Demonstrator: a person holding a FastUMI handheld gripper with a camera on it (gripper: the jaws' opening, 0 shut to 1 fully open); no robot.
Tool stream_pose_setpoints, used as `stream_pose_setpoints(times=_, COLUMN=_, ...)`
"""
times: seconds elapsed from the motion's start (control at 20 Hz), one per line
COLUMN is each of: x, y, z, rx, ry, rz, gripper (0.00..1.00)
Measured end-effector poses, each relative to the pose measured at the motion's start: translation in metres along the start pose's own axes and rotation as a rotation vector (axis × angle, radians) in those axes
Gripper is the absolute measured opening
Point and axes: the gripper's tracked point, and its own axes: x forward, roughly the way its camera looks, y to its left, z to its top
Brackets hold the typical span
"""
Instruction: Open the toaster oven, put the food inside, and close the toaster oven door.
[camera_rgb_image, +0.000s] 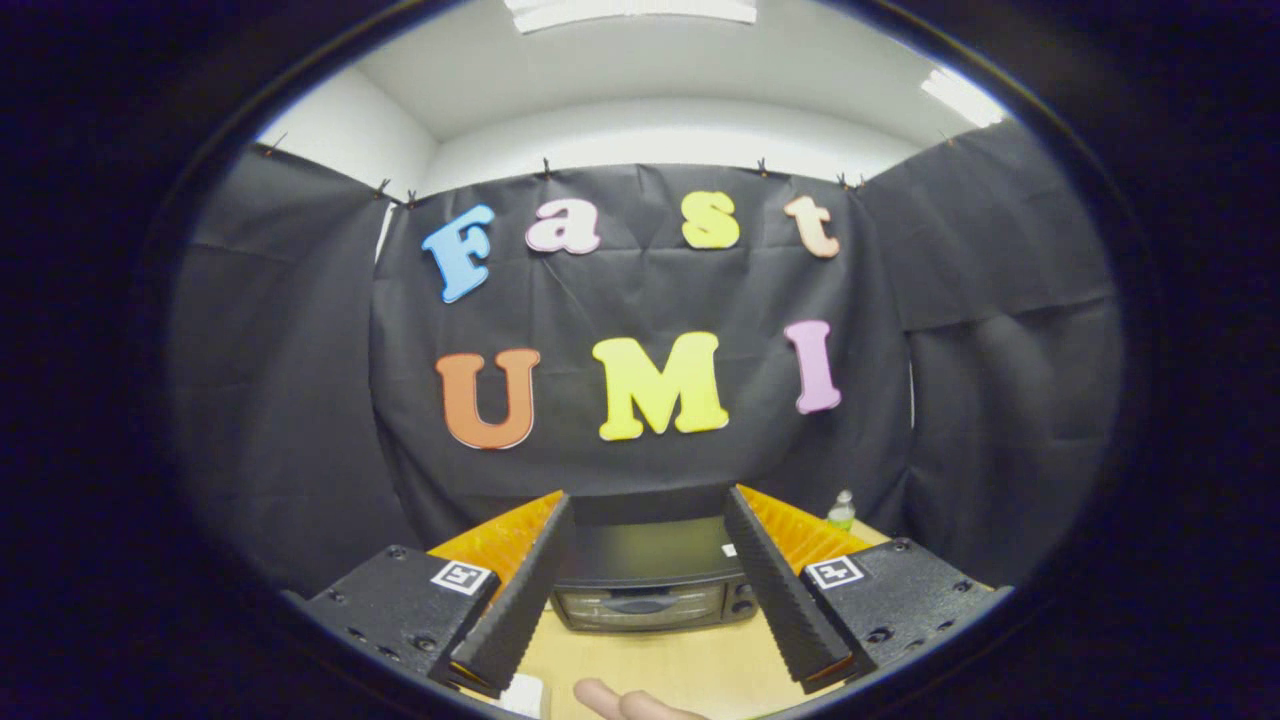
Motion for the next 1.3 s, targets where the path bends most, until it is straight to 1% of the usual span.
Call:
stream_pose_setpoints(times=0.05, x=-0.011, y=0.000, z=-0.003, rx=-0.032, ry=-0.009, rz=0.004, gripper=0.99)
stream_pose_setpoints(times=0.1, x=-0.022, y=0.004, z=-0.009, rx=-0.030, ry=-0.013, rz=0.019, gripper=0.99)
stream_pose_setpoints(times=0.2, x=-0.044, y=0.013, z=-0.024, rx=0.026, ry=-0.014, rz=0.064, gripper=0.99)
stream_pose_setpoints(times=0.3, x=-0.063, y=0.010, z=-0.053, rx=0.044, ry=0.010, rz=0.089, gripper=0.99)
stream_pose_setpoints(times=0.45, x=-0.080, y=0.014, z=-0.086, rx=0.036, ry=0.039, rz=0.123, gripper=0.99)
stream_pose_setpoints(times=0.55, x=-0.080, y=0.010, z=-0.101, rx=0.014, ry=0.065, rz=0.117, gripper=0.99)
stream_pose_setpoints(times=0.7, x=-0.077, y=0.009, z=-0.102, rx=0.010, ry=0.057, rz=0.129, gripper=0.99)
stream_pose_setpoints(times=0.85, x=-0.073, y=-0.006, z=-0.107, rx=0.060, ry=0.066, rz=0.104, gripper=0.99)
stream_pose_setpoints(times=0.95, x=-0.075, y=-0.005, z=-0.108, rx=0.080, ry=0.076, rz=0.123, gripper=0.99)
stream_pose_setpoints(times=1.05, x=-0.075, y=-0.010, z=-0.110, rx=0.082, ry=0.089, rz=0.129, gripper=0.99)
stream_pose_setpoints(times=1.3, x=-0.078, y=-0.024, z=-0.108, rx=0.082, ry=0.085, rz=0.108, gripper=0.99)
